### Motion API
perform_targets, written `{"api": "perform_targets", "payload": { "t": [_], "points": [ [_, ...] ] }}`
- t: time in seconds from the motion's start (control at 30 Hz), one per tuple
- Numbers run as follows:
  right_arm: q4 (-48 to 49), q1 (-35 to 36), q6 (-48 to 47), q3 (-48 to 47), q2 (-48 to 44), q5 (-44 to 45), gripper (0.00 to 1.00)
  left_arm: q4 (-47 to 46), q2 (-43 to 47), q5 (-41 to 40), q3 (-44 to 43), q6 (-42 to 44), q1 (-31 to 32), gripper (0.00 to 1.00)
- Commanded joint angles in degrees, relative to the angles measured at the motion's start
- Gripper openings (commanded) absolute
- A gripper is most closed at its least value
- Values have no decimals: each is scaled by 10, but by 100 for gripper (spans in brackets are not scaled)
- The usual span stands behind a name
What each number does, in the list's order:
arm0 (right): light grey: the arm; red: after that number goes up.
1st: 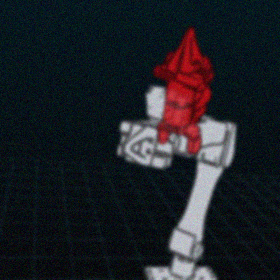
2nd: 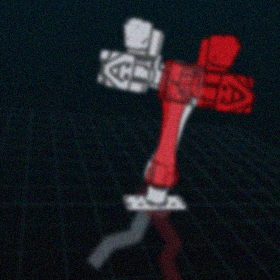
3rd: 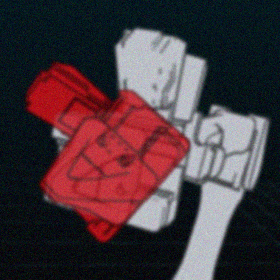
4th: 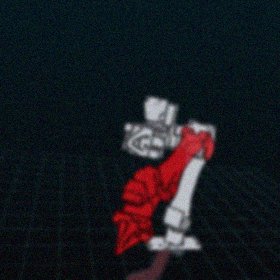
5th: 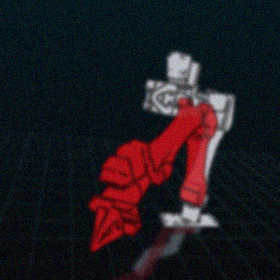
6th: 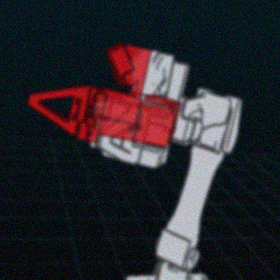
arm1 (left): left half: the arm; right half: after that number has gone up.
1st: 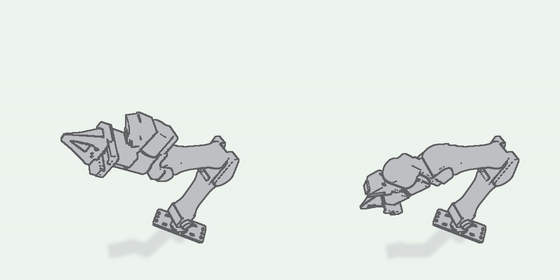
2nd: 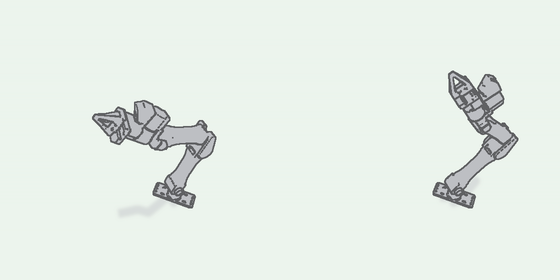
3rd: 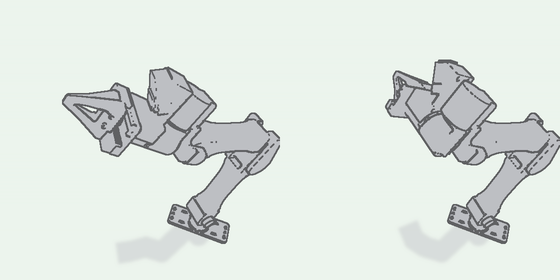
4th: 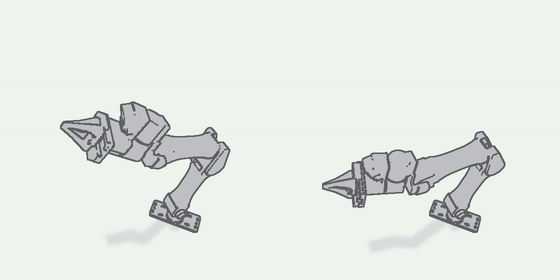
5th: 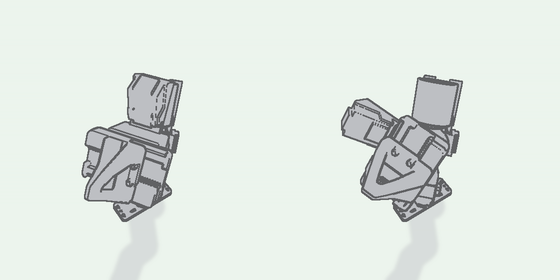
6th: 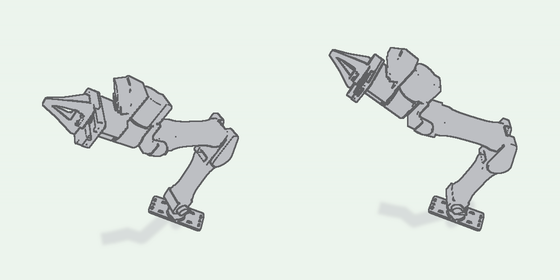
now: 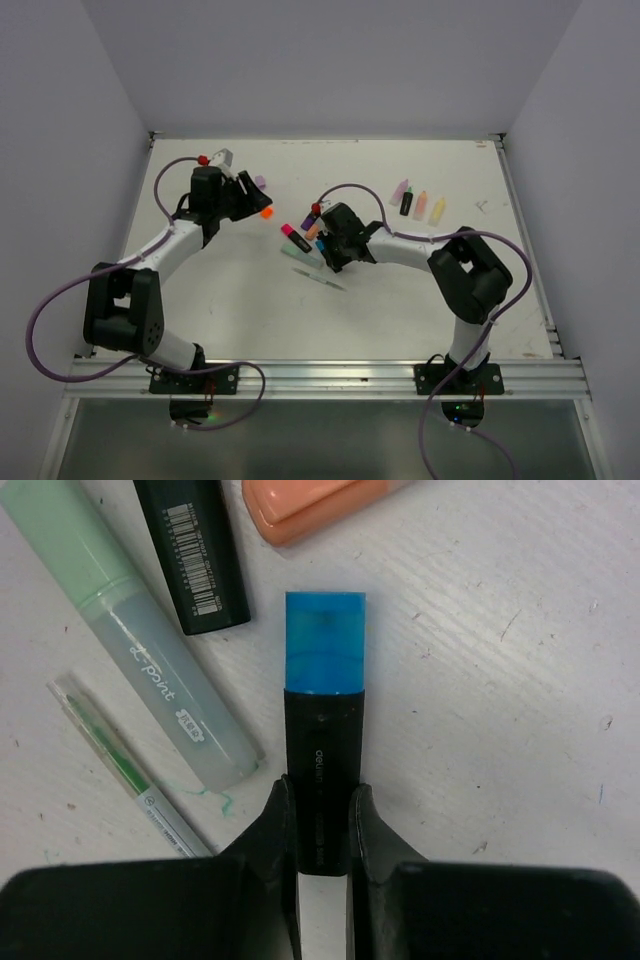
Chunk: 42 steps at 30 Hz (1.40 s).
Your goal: Open the pen caps
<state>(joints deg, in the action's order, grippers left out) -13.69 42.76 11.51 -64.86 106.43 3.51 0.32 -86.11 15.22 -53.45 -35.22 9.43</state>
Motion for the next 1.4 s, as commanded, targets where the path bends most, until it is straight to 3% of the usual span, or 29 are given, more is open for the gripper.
{"api": "perform_targets", "payload": {
  "t": [0.0, 0.27, 0.67, 1.37],
  "points": [
    [7, 4, -15, 17, 11, 33, 0, -45, 21, 37, 15, -12, -2, 58],
    [23, 3, -32, 52, -75, 54, 0, -164, 6, 156, 51, -62, 12, 55],
    [2, 3, -4, 60, -236, 5, 0, -269, -44, 178, 72, -114, 115, 56],
    [19, 4, 31, 44, -264, -32, 0, -342, -79, 193, 62, -176, 167, 56]
  ]
}}
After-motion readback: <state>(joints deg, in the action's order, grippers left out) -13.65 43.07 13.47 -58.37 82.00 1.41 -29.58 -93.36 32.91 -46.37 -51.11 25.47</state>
